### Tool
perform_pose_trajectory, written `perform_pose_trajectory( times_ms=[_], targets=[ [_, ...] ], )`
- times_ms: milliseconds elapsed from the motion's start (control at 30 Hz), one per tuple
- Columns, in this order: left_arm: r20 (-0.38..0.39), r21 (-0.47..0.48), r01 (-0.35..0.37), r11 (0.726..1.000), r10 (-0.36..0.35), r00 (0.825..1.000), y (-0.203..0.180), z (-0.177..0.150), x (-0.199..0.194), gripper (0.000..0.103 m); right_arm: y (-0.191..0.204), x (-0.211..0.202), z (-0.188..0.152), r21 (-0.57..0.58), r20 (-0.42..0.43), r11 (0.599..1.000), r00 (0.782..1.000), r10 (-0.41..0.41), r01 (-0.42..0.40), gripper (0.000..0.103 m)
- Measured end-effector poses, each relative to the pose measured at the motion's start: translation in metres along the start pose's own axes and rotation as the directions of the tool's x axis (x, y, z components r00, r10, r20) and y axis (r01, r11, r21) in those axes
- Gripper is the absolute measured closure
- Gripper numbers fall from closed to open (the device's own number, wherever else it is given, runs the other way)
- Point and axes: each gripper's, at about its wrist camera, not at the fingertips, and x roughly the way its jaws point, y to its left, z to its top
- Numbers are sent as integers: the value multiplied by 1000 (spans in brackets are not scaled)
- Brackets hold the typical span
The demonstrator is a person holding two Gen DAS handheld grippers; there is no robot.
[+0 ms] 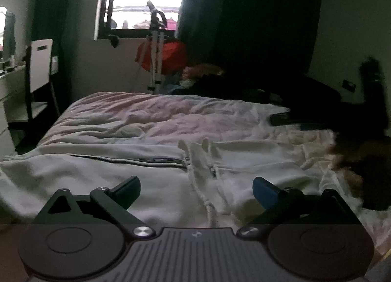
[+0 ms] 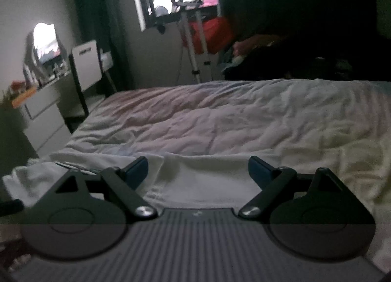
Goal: Fold clothes
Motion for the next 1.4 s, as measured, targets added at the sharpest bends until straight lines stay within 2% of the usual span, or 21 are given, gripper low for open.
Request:
perform_pose_trajectory(
  times_ms=[167,400,533,700,933,1133,1300,1400],
  targets=[
    [38,22,-40,999,39,999,-9,-2,-20,0,0,-58,-22,17,39,1000,999,-26,26,13],
    [60,59,-83,995,80,995,-23,-10,-32,0,8,-118,-66,73,160,997,987,-24,13,13],
    [64,63,-113,992,109,992,-31,-12,-32,0,5,-119,-91,75,167,997,985,-39,26,13],
    [41,91,-118,989,115,993,-36,-15,-26,0,2,-117,-95,63,143,997,988,-56,48,13],
    [-34,84,-127,988,130,991,-31,-21,-7,0,2,-113,-100,78,121,995,990,-67,58,13],
    [-58,83,-131,988,136,989,-28,-23,0,0,5,-109,-104,73,99,995,993,-70,63,13],
    [-117,-26,-115,993,112,987,-7,-22,8,0,6,-107,-105,66,89,995,993,-75,69,13],
    [-166,-182,-120,976,90,982,24,-22,13,0,7,-104,-106,61,78,995,994,-81,76,13]
  ],
)
